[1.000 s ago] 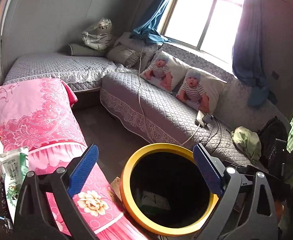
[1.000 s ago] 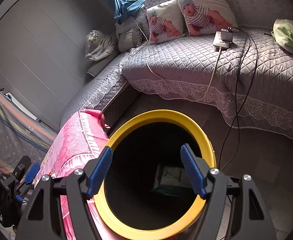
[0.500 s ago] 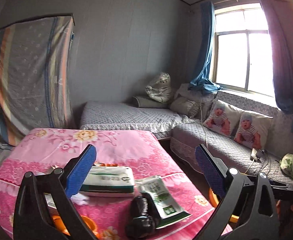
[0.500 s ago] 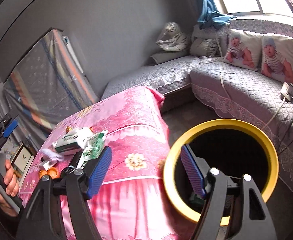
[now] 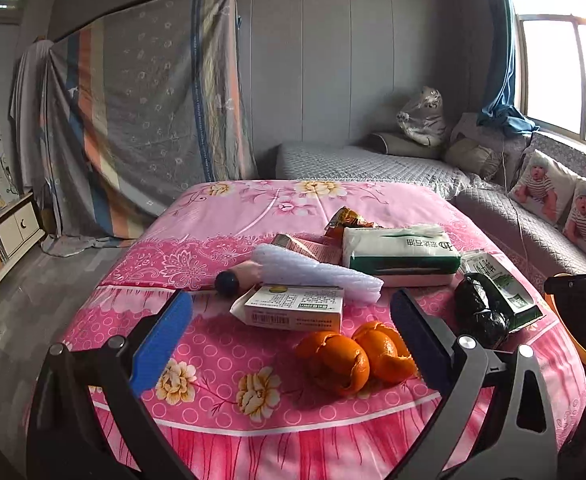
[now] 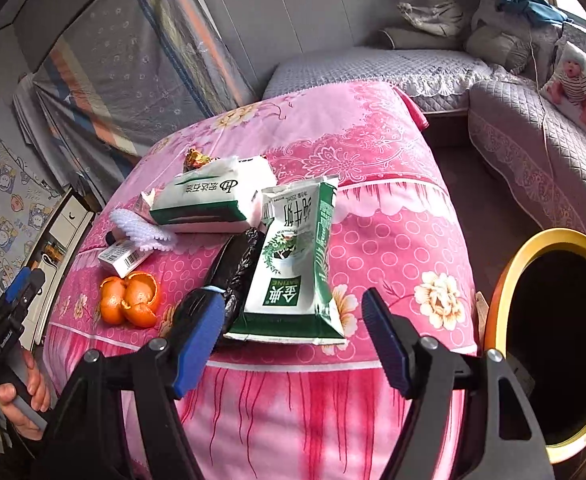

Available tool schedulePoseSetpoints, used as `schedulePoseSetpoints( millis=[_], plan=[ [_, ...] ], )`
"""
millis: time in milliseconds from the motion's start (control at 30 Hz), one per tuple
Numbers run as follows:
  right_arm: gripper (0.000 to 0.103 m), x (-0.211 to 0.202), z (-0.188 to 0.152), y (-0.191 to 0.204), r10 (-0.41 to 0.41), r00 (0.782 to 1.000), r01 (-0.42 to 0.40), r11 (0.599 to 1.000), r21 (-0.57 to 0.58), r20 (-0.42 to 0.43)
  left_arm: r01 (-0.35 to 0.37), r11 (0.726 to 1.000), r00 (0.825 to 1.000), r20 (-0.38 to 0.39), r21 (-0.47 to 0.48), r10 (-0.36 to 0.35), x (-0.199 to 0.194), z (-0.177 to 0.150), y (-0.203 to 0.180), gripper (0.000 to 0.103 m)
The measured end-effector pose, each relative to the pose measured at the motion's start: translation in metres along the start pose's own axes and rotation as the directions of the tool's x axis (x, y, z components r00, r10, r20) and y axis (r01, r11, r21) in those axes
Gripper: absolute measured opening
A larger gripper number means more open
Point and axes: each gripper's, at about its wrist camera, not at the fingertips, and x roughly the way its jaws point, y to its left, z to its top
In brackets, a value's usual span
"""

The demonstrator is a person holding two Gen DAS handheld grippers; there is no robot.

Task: Collect trash
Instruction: 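Grasp the green milk carton with the right gripper while the left grasps another black bag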

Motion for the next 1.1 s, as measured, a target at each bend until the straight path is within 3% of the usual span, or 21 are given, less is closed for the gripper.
schedulePoseSetpoints(
  millis=[233,433,533,633,767,967,1100],
  plan=[
    [0.068,0.051,0.034,0.010,-0.046,0.977,0.041,0.999,-0.029,-0.208,0.003,0.999,1.000,-0.003,-0.037,-0.003,0.003,-0.006,0.013,0.095],
    [0.068,0.082,0.034,0.015,-0.083,0.952,0.066,0.996,-0.068,-0.294,0.027,0.999,0.999,-0.034,-0.033,-0.028,0.010,-0.010,0.015,0.095],
    [0.061,0.097,0.036,0.012,-0.102,0.941,0.085,0.994,-0.067,-0.322,0.042,0.999,0.998,-0.046,-0.017,-0.043,0.011,-0.011,0.010,0.095],
    [0.059,0.100,0.039,0.011,-0.087,0.947,0.071,0.995,-0.063,-0.310,0.092,0.996,0.994,-0.061,0.004,-0.091,0.011,-0.009,-0.002,0.095],
    [0.058,0.083,0.040,0.004,-0.004,0.961,-0.003,1.000,-0.024,-0.275,0.177,0.983,0.980,-0.099,0.057,-0.170,0.013,-0.008,-0.032,0.095],
    [0.058,0.024,0.028,-0.017,0.129,0.979,-0.123,0.991,0.051,-0.158,0.338,0.930,0.930,-0.203,0.144,-0.306,0.027,-0.008,-0.095,0.095],
    [0.058,-0.015,0.010,-0.032,0.179,0.980,-0.173,0.982,0.076,-0.082,0.398,0.902,0.893,-0.296,0.167,-0.339,0.049,-0.011,-0.133,0.095]
  ],
)
